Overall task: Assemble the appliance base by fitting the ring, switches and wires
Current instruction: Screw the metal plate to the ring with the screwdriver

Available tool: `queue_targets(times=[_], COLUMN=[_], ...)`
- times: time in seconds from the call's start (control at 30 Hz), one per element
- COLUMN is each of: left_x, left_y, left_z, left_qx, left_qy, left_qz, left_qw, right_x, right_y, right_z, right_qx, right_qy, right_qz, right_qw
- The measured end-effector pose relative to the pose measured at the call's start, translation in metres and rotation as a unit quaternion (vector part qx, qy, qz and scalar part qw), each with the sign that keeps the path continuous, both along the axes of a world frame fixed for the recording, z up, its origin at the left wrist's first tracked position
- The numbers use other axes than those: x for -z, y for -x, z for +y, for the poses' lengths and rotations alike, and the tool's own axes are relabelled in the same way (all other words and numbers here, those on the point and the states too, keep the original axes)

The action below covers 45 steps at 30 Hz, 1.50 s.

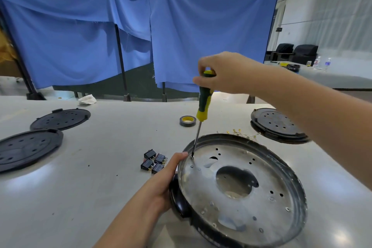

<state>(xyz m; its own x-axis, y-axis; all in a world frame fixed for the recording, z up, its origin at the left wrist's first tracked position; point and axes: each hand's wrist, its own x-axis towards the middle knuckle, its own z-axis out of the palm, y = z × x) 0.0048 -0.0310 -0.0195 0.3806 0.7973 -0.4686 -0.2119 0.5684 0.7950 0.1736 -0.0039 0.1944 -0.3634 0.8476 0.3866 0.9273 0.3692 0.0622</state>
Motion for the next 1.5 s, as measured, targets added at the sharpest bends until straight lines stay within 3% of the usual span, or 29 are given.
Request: queue_targets(times=[0.07,0.13,0.27,0.33,0.43,0.5,0.6,0.67,0.8,0.87,1.03,1.13,1.2,1.27,1.33,1.4,1.43,1.5], left_x=[0.000,0.000,0.001,0.001,0.001,0.002,0.003,0.003,0.003,0.004,0.004,0.005,0.005,0.005,0.004,0.004,0.003,0.003], left_y=[0.000,0.000,0.001,0.001,0.001,0.002,0.002,0.002,0.002,0.003,0.002,0.002,0.003,0.004,0.003,0.002,0.002,0.003], left_z=[0.000,0.000,0.000,0.000,0.001,0.002,0.003,0.003,0.002,0.003,0.003,0.004,0.004,0.003,0.003,0.003,0.003,0.002], left_qx=[0.000,0.000,-0.005,-0.007,-0.009,-0.007,-0.004,-0.002,0.002,0.003,0.001,-0.009,-0.009,-0.007,-0.004,-0.006,-0.010,-0.013], left_qy=[0.001,0.001,0.004,0.006,0.006,0.008,0.006,0.006,0.003,-0.001,-0.001,0.002,0.003,0.002,0.001,0.004,0.005,0.006], left_qz=[0.002,0.005,0.007,0.009,0.011,0.008,0.003,0.000,-0.004,0.000,0.004,0.008,0.008,0.004,0.002,0.006,0.007,0.004], left_qw=[1.000,1.000,1.000,1.000,1.000,1.000,1.000,1.000,1.000,1.000,1.000,1.000,1.000,1.000,1.000,1.000,1.000,1.000], right_x=[0.000,0.001,-0.002,0.000,0.003,0.002,-0.002,-0.003,0.000,0.003,0.002,0.000,0.000,0.002,0.002,-0.001,-0.003,-0.003], right_y=[0.003,0.008,0.015,0.018,0.019,0.021,0.024,0.026,0.025,0.024,0.025,0.024,0.025,0.027,0.029,0.030,0.031,0.033], right_z=[0.001,0.000,-0.003,-0.003,-0.001,-0.001,0.000,0.000,0.007,0.010,0.010,0.011,0.010,0.011,0.009,0.006,0.004,0.003], right_qx=[0.059,0.062,0.016,0.003,0.040,0.045,0.006,-0.022,0.045,0.066,0.005,-0.005,0.044,0.077,0.064,0.023,0.002,-0.034], right_qy=[-0.042,-0.007,0.180,0.133,0.001,0.015,0.165,0.174,-0.010,-0.028,0.151,0.077,-0.012,-0.050,0.026,0.136,0.166,0.168], right_qz=[-0.131,-0.157,0.080,0.049,-0.090,-0.118,0.050,0.080,-0.138,-0.170,0.033,-0.049,-0.160,-0.207,-0.151,-0.023,0.031,0.046], right_qw=[0.989,0.986,0.980,0.990,0.995,0.992,0.985,0.981,0.989,0.983,0.988,0.996,0.986,0.974,0.986,0.990,0.986,0.984])
